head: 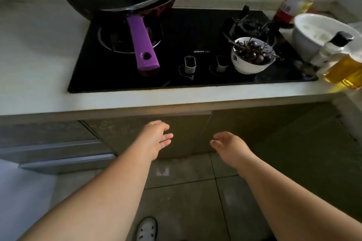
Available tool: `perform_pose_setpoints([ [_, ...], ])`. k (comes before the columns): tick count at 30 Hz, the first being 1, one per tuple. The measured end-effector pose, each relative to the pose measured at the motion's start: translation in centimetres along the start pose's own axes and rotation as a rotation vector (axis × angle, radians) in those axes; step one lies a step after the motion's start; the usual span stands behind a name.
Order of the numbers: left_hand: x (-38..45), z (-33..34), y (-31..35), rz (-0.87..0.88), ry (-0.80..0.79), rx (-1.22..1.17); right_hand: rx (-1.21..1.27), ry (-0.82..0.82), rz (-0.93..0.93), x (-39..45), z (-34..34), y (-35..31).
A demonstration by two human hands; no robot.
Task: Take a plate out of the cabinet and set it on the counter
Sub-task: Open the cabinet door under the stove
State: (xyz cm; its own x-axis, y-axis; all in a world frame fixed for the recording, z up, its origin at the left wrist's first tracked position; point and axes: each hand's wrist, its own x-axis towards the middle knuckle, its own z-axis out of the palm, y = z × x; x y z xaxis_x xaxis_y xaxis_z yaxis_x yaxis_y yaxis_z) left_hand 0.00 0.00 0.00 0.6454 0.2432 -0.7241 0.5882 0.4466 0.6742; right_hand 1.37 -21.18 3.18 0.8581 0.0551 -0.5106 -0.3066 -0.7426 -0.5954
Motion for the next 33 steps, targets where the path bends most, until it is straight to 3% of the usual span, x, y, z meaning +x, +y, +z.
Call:
perform_pose_setpoints([
  [12, 3.2, 3.0, 1.2, -0.030, -0.129, -0.374, 0.035, 0.034, 0.109, 2.3, -0.2, 0.5],
  [19, 2.0, 1.7, -0.6, -0.036, -0.181, -0.288, 0.080, 0.054, 0.112, 1.5, 0.0, 1.5],
  [25, -0.6, -0.6, -4.2, -0.071, -0.089, -0.140, -0.004, 0.076, 0.037, -0.4, 1.1, 2.1],
  [28, -2.8, -2.0, -5.8, -0.061, -0.027, -0.060, -0.070, -0.001, -0.022, -2.0, 1.9, 2.0],
  [33, -6.7, -4.3, -7.7, -0.042, 0.078, 0.084, -0.228, -0.330, -0.157, -5.7, 4.7, 1.0],
])
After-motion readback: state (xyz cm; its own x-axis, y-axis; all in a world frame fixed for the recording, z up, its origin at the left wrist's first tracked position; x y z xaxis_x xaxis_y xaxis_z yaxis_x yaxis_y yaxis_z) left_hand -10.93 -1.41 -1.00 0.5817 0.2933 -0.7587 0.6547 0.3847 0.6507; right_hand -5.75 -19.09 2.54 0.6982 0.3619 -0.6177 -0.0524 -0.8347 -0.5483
